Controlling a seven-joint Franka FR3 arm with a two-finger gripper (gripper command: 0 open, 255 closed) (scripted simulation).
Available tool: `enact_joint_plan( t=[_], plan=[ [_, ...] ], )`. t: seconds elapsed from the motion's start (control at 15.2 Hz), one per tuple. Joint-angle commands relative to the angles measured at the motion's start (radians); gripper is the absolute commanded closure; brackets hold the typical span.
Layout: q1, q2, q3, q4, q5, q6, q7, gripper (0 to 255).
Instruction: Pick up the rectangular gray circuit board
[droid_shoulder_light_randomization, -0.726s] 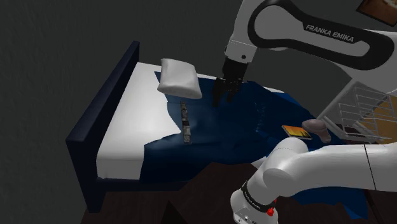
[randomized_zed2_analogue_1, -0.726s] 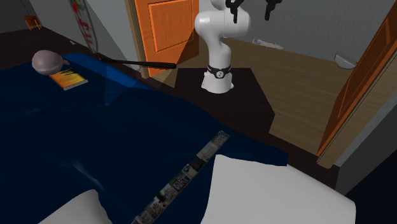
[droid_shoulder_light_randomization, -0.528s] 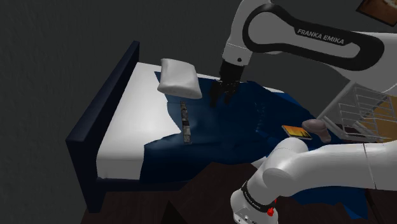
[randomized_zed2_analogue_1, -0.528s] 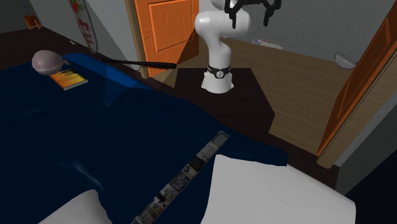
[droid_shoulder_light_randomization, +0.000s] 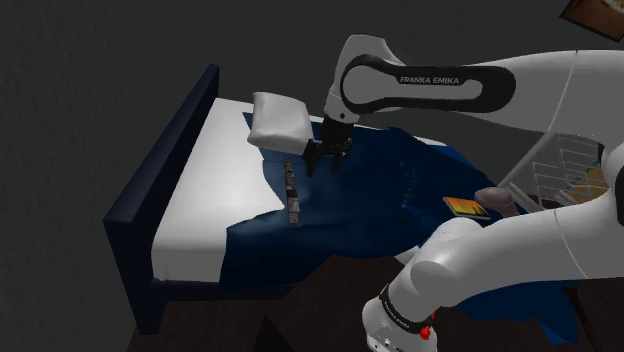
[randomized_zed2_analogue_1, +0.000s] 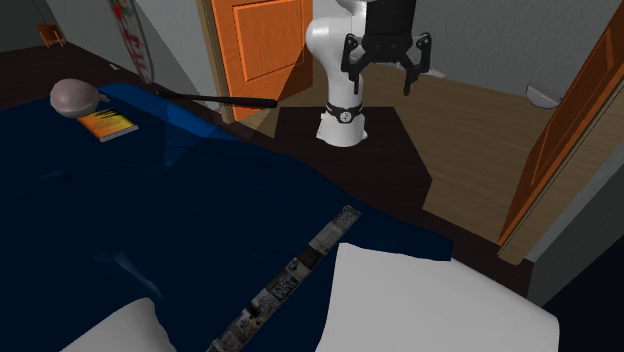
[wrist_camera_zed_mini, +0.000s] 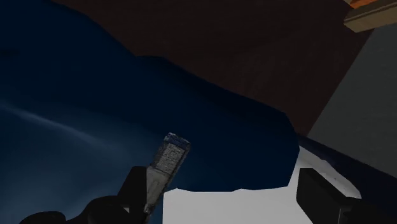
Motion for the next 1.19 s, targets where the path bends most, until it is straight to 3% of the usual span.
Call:
enact_joint_plan(
  t=[0.0,0.53,1.12],
  plan=[
    [-0.013,0.049,0.006,-0.014,-0.005,0.078,0.025,0],
    [-0.075,0.31,0.008,0.006,-0.051,0.361,0.115,0],
    [-0.132,0.631,-0.021,0.125,-0.133,0.608,0.24,0]
  ],
)
